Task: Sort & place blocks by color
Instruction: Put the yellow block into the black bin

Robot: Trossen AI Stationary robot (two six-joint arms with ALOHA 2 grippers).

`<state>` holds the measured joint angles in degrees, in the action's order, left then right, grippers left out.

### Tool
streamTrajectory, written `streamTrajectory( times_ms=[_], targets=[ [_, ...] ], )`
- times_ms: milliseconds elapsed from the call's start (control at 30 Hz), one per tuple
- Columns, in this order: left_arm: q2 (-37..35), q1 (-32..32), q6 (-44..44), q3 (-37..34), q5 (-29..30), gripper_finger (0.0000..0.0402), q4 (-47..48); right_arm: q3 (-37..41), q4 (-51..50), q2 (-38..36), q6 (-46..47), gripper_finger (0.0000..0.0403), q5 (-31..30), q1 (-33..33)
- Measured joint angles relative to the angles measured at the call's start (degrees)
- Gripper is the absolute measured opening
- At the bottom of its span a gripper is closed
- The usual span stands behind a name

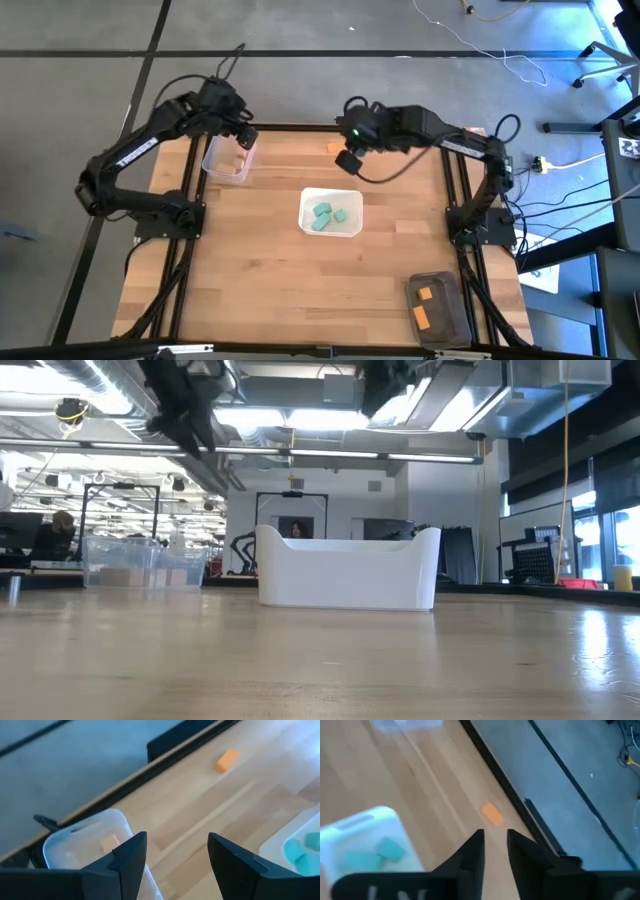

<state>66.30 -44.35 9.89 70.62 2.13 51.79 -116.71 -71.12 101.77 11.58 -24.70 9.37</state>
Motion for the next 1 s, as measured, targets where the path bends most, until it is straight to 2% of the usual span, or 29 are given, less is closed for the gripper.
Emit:
streamTrajectory(
  times_ms=[267, 300, 467, 567, 767, 1000],
  targets=[
    [-2.44, 0.95, 0.01, 1.65, 0.04, 0.0203, 0.03, 0.0, -0.03, 4.14, -14.03, 0.0145, 4.46, 10.04],
    [-2.41, 0.94, 0.1, 1.65, 0.04, 0.0203, 0.04, 0.0, 0.06, 4.66, -16.21, 0.0152, 6.43, 11.31],
    [-2.38, 0.93, 0.5, 1.65, 0.06, 0.0202, 0.06, 0.0, 2.18, 8.11, -30.8, 0.0169, 23.69, 17.31],
    [-2.38, 0.93, 0.52, 1.65, -0.13, 0.0202, 0.04, 0.0, 4.77, 11.2, -40.52, 0.0168, 28.87, 20.0],
    [-2.38, 0.93, 1.17, 1.65, -0.33, 0.0202, 0.04, 0.0, 7.51, 17.92, -50.79, 0.016, 30.39, 23.84],
    [-2.35, 0.93, -1.28, 1.65, -1.51, 0.0202, 0.04, 0.0, 7.57, 25.63, -51.21, 0.0157, 30.37, 26.88]
  ],
)
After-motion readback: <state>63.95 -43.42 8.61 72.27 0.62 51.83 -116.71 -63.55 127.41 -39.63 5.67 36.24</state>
